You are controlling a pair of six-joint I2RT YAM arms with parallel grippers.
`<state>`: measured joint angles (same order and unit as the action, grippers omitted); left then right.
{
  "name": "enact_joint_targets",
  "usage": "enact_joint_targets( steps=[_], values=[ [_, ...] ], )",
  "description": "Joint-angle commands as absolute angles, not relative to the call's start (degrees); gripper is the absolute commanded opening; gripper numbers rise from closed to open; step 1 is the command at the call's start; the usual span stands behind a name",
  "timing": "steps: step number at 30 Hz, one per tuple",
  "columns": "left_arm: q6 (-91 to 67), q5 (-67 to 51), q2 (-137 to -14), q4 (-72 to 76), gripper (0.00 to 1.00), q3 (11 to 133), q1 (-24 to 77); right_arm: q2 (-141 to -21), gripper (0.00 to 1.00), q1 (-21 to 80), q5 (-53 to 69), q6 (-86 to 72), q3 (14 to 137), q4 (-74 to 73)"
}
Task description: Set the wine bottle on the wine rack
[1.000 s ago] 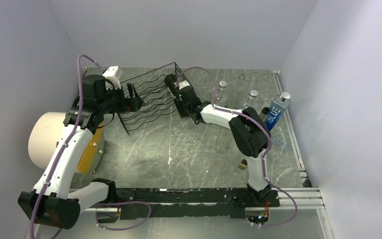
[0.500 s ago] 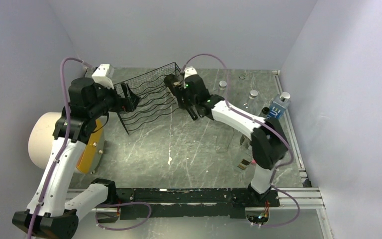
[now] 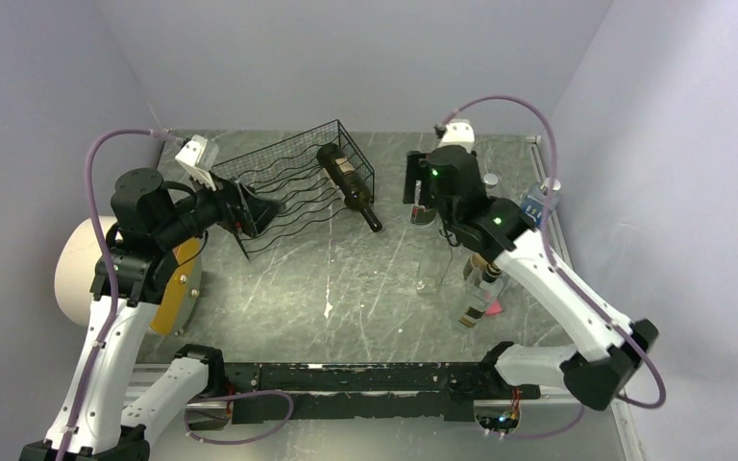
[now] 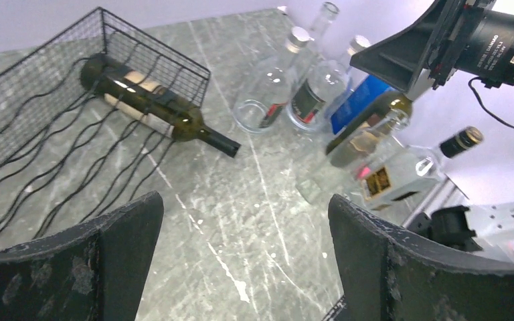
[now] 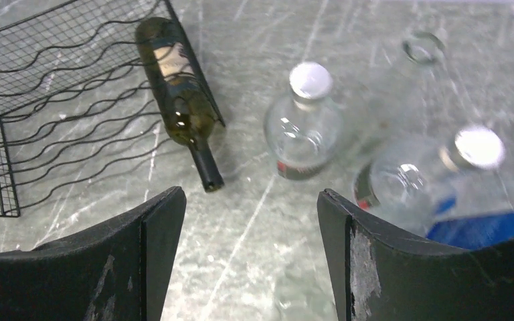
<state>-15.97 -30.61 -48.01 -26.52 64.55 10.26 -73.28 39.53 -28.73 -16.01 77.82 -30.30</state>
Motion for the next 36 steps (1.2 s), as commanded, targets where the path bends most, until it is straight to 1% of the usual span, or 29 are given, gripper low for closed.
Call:
enact_joint_targets(
  steps=[1, 3, 9, 12, 15, 22, 26, 28, 32, 36],
  values=[
    [-18.44, -38.76, -46.59, -24.23, 0.96, 63.40, 9.78, -66.25, 0.76, 39.41, -34.16, -23.03, 75.26, -44.39],
    [-19.10, -39.48, -45.98, -23.92, 0.96, 62.67, 9.79, -63.87, 0.76, 39.43, -33.60, -24.12, 73.94, -46.51],
    [-23.36, -42.22, -44.53, -20.57, 0.96, 58.68, 9.82, -56.94, 0.76, 39.37, -26.74, -24.67, 68.33, -47.93],
    [-25.14, -42.78, -44.30, -18.66, 0.96, 56.63, 9.84, -55.26, 0.76, 39.38, -26.60, -25.37, 65.82, -48.11],
    [-26.46, -42.50, -44.80, -18.34, 0.95, 56.06, 9.84, -55.18, 0.73, 39.45, -26.38, -24.09, 63.99, -47.40],
    [-25.26, -42.83, -46.88, -21.22, 0.94, 58.59, 9.84, -53.95, 0.61, 39.36, -24.37, -20.96, 61.67, -41.08],
    [-24.73, -42.45, -47.67, -20.45, 0.93, 58.44, 9.84, -54.60, 0.54, 39.36, -24.25, -20.17, 61.40, -40.51],
    [-24.95, -42.58, -48.17, -19.27, 0.93, 57.93, 9.84, -54.91, 0.51, 39.42, -24.40, -20.04, 61.03, -40.38],
    [-26.29, -44.05, -48.60, -14.77, 0.93, 56.34, 9.93, -55.40, 0.42, 39.37, -23.68, -20.37, 61.15, -41.47],
    [-26.11, -41.68, -48.02, -10.70, 0.93, 53.80, 10.31, -54.76, 0.37, 39.37, -23.12, -18.39, 59.45, -40.81]
  ],
)
